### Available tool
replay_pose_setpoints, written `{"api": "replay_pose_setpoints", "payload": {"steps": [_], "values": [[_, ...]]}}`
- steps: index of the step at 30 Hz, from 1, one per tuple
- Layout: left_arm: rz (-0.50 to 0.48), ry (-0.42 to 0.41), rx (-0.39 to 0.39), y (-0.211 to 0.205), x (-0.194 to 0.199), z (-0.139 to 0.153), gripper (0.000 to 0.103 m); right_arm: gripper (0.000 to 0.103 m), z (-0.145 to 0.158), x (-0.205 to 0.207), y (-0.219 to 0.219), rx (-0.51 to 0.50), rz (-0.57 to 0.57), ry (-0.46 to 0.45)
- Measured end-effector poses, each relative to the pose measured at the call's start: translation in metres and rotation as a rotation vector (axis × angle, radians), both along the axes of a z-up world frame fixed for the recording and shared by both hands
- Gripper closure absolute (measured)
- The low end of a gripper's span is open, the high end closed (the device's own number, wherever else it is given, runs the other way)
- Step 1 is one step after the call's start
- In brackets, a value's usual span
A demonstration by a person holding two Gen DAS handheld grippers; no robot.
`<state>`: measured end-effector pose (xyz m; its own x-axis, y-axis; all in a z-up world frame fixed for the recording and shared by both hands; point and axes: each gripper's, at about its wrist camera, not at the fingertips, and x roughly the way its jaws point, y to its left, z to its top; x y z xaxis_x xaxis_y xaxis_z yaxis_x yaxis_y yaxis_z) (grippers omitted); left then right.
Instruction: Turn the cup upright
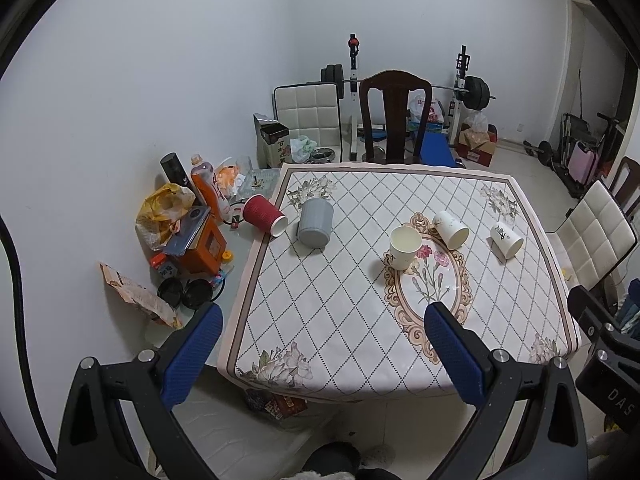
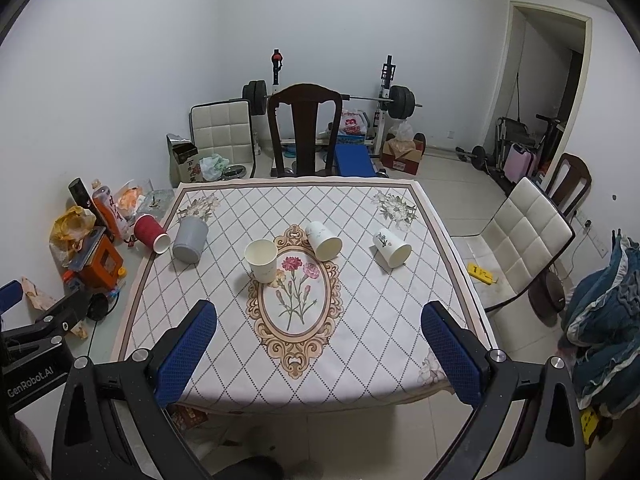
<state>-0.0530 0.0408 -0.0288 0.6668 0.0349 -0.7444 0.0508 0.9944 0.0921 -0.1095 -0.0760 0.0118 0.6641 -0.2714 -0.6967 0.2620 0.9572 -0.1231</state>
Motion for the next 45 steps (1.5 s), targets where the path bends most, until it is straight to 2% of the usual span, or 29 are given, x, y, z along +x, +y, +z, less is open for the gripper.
{"api": "replay_pose_setpoints", "payload": {"steps": [45], "values": [[0.000,-0.002,-0.016,0.002,-0.006,0.009,0.000,0.000,0.006,-0.014,0.007,0.010,0.054,0.005]]}}
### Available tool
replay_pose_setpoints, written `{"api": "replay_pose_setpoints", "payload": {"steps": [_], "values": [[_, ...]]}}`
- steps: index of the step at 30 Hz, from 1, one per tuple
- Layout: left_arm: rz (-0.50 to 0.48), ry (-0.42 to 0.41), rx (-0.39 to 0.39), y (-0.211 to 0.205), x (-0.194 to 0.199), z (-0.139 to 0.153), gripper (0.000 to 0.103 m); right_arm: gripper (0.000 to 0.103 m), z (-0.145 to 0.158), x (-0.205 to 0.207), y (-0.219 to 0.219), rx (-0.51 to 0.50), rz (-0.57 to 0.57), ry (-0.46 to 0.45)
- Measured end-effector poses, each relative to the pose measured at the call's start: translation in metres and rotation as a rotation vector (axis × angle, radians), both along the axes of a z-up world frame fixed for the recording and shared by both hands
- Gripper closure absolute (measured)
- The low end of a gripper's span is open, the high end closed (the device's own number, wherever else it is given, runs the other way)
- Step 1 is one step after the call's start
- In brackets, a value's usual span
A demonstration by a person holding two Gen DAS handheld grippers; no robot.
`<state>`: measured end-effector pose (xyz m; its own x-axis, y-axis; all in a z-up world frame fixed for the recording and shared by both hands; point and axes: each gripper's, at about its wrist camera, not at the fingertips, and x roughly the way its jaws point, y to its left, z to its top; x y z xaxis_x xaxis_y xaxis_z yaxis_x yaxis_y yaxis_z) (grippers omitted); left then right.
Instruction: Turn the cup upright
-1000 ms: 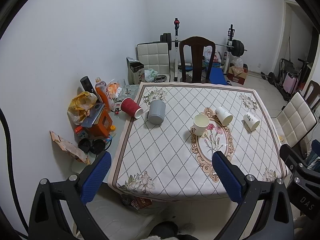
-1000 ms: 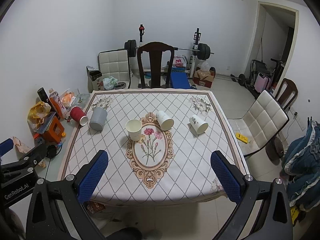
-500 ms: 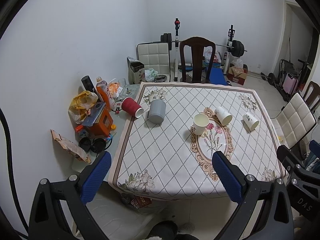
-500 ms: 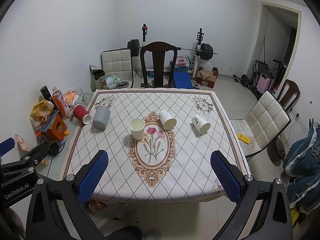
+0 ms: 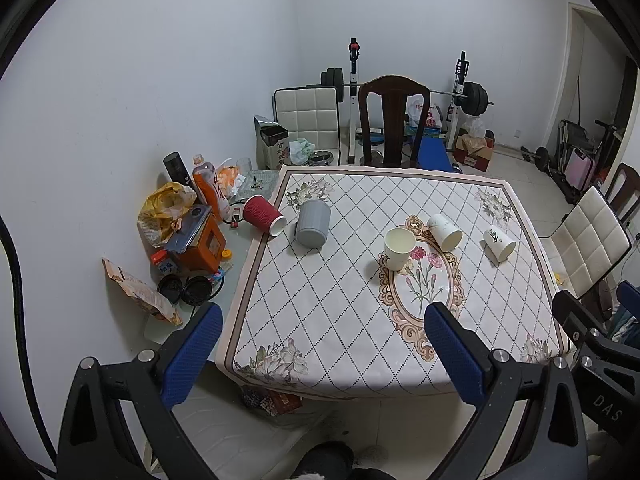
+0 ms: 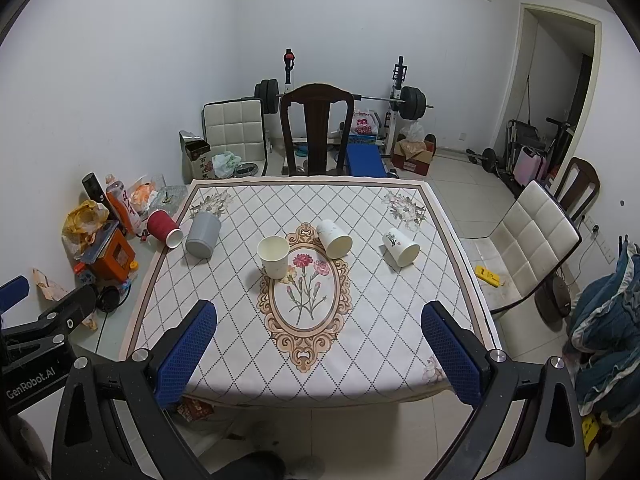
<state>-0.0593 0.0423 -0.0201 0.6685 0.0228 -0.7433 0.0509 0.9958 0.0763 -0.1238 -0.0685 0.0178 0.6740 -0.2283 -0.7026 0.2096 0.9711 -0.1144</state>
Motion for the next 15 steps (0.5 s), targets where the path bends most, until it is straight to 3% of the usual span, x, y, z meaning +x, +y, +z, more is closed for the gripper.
{"api": "replay_pose_setpoints", "payload": {"steps": [15], "values": [[0.014,-0.011,-0.004,-0.0018,-0.0086,0.0091,0.000,0.000,0.0030,-0.0046,-0.0012,0.002,0.004,-0.006]]}}
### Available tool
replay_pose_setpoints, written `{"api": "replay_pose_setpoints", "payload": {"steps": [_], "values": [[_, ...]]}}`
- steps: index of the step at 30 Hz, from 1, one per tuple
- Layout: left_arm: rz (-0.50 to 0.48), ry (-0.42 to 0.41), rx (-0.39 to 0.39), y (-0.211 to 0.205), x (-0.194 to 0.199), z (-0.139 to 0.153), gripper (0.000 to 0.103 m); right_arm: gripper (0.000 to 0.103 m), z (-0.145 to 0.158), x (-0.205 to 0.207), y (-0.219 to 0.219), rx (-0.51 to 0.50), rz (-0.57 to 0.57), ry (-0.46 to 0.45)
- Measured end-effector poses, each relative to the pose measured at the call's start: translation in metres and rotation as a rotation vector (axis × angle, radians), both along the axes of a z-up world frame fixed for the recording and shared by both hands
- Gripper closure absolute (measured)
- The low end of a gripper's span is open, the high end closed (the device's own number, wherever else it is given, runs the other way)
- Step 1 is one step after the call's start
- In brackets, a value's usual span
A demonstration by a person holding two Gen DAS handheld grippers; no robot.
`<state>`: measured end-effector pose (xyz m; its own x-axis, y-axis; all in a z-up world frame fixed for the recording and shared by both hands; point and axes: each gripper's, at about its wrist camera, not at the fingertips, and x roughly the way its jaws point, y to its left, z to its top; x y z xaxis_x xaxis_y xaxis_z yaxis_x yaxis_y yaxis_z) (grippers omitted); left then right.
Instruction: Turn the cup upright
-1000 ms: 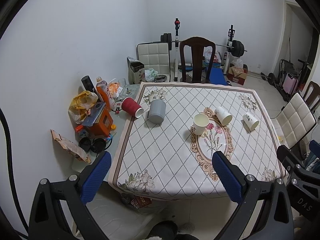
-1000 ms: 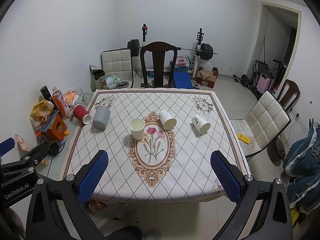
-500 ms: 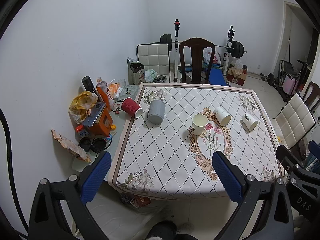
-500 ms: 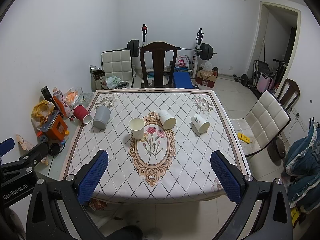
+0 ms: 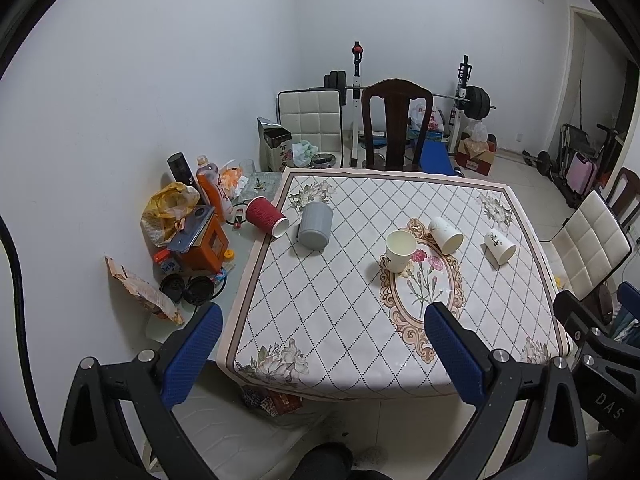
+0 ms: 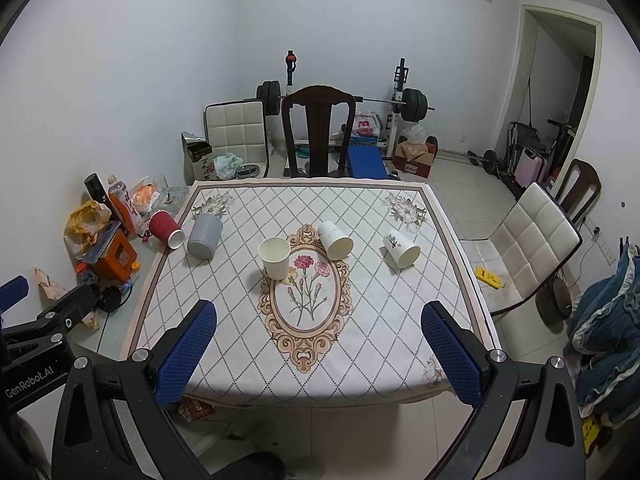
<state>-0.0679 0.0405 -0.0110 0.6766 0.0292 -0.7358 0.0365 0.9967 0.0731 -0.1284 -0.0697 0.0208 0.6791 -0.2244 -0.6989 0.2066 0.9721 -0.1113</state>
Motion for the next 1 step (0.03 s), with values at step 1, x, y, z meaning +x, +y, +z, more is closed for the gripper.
{"api": "replay_pose_setpoints", "payload": {"steps": [1], "values": [[0.000,0.002,0.000,-0.0005,-0.0001,0.0008,0.000,0.000,0.0001,0.0000,-0.0003,0.000,-0.001,0.000]]}}
